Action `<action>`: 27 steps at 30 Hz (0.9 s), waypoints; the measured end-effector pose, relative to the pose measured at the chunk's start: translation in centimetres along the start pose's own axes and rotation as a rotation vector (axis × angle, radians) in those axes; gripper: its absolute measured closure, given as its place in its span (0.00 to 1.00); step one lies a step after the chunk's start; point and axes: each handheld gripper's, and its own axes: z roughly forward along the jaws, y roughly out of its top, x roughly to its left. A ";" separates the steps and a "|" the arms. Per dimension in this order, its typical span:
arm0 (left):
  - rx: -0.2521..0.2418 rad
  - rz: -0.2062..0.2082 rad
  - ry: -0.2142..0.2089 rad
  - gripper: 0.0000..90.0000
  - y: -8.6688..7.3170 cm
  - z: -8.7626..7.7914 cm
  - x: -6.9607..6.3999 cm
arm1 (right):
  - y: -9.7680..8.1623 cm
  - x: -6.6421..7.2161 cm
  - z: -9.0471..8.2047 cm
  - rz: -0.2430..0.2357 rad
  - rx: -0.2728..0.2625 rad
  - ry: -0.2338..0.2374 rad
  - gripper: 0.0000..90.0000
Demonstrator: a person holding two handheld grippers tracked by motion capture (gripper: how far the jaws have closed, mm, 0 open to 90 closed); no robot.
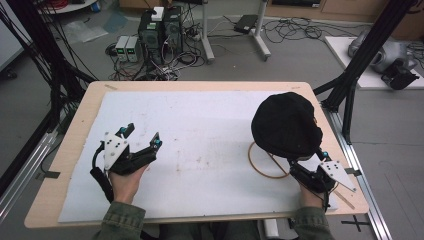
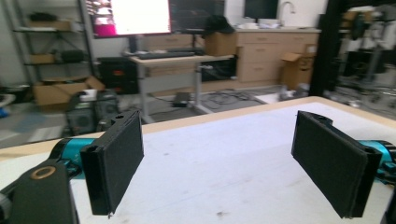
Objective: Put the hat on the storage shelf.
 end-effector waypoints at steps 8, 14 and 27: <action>-0.007 -0.019 0.120 0.19 -1.6 -1.4 1.7 | 0.0 0.1 0.0 0.001 0.004 0.000 0.12; 0.002 -0.020 0.204 0.19 -3.3 -2.7 3.1 | -0.1 0.1 0.0 -0.004 0.006 0.003 0.12; 0.059 -0.055 0.276 0.19 -5.8 -4.4 5.5 | -0.1 0.2 0.1 -0.006 0.009 0.003 0.12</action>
